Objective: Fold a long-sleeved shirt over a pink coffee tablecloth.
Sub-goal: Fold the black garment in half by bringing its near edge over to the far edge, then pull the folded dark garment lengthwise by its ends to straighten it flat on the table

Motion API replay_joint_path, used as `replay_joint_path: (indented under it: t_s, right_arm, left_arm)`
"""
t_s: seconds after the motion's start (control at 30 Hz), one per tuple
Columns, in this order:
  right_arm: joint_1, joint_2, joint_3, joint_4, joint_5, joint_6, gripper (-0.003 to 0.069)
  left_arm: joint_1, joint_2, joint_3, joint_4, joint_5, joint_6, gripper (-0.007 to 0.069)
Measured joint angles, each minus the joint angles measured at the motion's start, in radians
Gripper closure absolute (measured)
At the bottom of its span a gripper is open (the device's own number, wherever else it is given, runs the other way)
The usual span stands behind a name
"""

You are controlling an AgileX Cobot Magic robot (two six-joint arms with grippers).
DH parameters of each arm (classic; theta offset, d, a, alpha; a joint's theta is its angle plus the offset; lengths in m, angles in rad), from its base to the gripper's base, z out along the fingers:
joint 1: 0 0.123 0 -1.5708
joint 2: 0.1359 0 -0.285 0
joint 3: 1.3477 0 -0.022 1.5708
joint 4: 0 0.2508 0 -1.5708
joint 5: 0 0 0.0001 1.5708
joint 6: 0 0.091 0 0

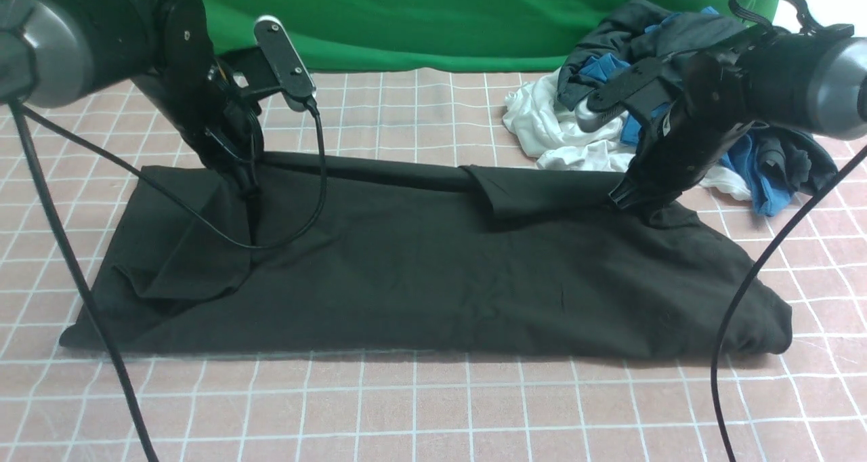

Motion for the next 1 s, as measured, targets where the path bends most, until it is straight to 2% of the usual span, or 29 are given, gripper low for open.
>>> replay_joint_path:
  t_s: [0.17, 0.23, 0.3, 0.47, 0.5, 0.53, 0.6, 0.67, 0.7, 0.73, 0.77, 0.83, 0.9, 1.0]
  right_arm:
    - [-0.006, 0.000, -0.006, 0.001, -0.038, 0.020, 0.0596]
    - [-0.008, 0.000, -0.008, -0.002, -0.053, 0.044, 0.0557]
    - [-0.010, 0.000, -0.008, -0.010, -0.060, 0.073, 0.0459]
    - [-0.010, -0.012, -0.015, -0.019, -0.051, 0.091, 0.0107]
    - [-0.010, -0.014, -0.015, -0.019, -0.045, 0.091, 0.0092]
    - [-0.010, -0.034, -0.018, -0.020, -0.024, 0.096, 0.0068]
    - [-0.008, -0.070, -0.021, -0.016, 0.009, 0.107, 0.0088]
    - [0.001, -0.115, -0.023, 0.006, 0.039, 0.114, 0.0160]
    - [0.013, -0.158, -0.024, 0.058, 0.045, 0.094, 0.0258]
    - [0.024, -0.176, -0.021, 0.099, 0.042, 0.065, 0.0326]
    - [0.041, -0.194, -0.014, 0.160, 0.031, 0.014, 0.0417]
    - [0.076, -0.203, 0.006, 0.283, 0.010, -0.088, 0.0549]
    - [0.117, -0.170, 0.025, 0.397, 0.016, -0.187, 0.0613]
    - [0.143, -0.102, 0.032, 0.441, 0.005, -0.238, 0.0630]
  left_arm:
    - [0.000, 0.004, 0.000, 0.007, -0.030, -0.004, 0.0580]
    - [0.000, 0.004, 0.000, 0.007, -0.054, -0.005, 0.0556]
    - [0.001, 0.004, 0.000, 0.005, -0.080, -0.005, 0.0509]
    - [0.001, 0.004, -0.001, 0.007, -0.121, -0.006, 0.0340]
    - [0.001, 0.004, -0.001, 0.007, -0.121, -0.006, 0.0333]
    - [0.001, 0.004, -0.001, 0.007, -0.121, -0.014, 0.0293]
    - [0.004, 0.004, -0.001, 0.008, -0.121, -0.043, 0.0246]
    - [0.009, 0.002, -0.002, 0.008, -0.118, -0.099, 0.0226]
    - [0.012, -0.006, -0.002, 0.010, -0.108, -0.166, 0.0237]
    - [0.012, -0.011, -0.002, 0.010, -0.089, -0.195, 0.0257]
    - [0.013, -0.025, -0.002, 0.001, -0.071, -0.216, 0.0289]
    - [0.013, -0.062, -0.002, -0.049, -0.020, -0.241, 0.0412]
    - [0.013, -0.104, -0.002, -0.116, 0.028, -0.248, 0.0538]
    - [0.013, -0.150, 0.018, -0.197, 0.082, -0.244, 0.0599]
